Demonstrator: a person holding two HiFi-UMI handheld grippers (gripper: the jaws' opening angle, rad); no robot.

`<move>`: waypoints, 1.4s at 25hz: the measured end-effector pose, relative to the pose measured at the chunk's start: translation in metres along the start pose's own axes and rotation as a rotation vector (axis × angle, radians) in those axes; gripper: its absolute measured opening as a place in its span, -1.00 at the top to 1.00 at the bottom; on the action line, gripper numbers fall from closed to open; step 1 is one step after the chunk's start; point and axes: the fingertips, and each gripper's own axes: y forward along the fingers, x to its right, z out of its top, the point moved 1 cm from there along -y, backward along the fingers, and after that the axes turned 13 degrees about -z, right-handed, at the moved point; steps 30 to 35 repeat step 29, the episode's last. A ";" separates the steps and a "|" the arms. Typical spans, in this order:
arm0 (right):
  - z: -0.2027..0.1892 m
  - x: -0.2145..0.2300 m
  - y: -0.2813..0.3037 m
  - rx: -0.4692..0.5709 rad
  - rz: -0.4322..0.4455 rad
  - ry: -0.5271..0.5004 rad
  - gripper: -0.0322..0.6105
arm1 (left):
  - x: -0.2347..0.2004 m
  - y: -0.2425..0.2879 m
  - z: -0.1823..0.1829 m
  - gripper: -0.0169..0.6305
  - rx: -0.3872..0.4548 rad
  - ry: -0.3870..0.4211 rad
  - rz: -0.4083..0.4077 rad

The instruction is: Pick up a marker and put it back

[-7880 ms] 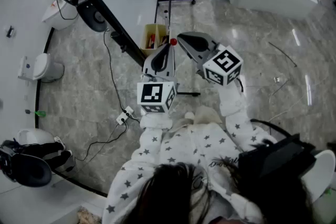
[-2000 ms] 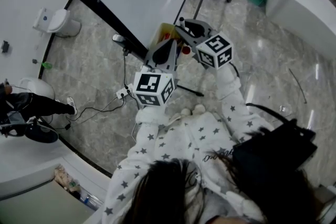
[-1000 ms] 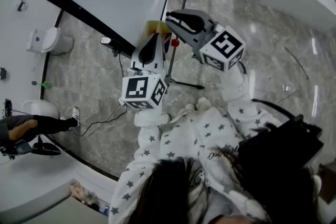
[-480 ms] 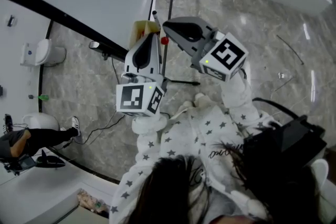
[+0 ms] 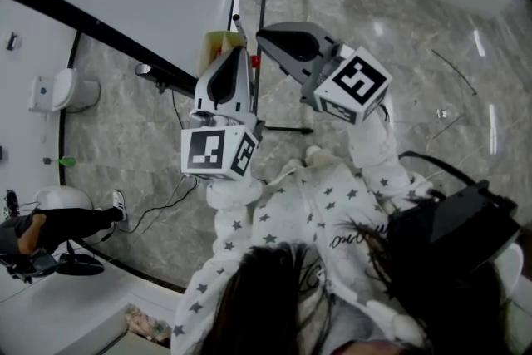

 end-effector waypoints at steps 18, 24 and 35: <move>-0.003 0.002 0.001 -0.011 -0.008 0.001 0.88 | 0.003 0.004 0.001 0.95 -0.001 0.005 -0.016; -0.005 0.002 0.004 -0.015 -0.007 0.002 0.88 | 0.000 0.005 0.000 0.94 0.000 0.001 -0.018; -0.004 0.002 0.006 -0.016 -0.007 0.001 0.88 | -0.002 0.006 0.001 0.95 0.000 0.001 -0.022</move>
